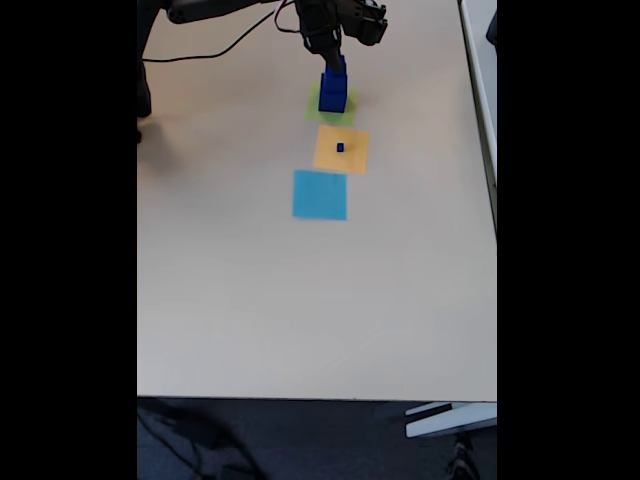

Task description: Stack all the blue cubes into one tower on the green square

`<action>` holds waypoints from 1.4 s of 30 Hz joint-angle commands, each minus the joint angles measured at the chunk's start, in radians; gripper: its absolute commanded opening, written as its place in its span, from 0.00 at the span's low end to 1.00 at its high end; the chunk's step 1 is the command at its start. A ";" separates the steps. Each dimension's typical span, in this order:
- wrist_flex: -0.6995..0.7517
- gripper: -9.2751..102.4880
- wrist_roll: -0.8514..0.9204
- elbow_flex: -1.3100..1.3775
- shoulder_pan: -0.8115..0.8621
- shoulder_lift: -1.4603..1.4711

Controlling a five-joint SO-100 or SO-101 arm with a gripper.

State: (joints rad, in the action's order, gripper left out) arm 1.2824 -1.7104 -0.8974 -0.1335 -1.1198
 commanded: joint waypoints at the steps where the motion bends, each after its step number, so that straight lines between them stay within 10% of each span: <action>1: -0.015 0.12 0.006 0.069 -0.002 -0.012; 42: -0.008 0.17 -0.043 0.046 -0.008 -0.021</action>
State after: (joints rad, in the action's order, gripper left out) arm 1.2824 -1.7441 -0.8529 -0.1442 -1.1167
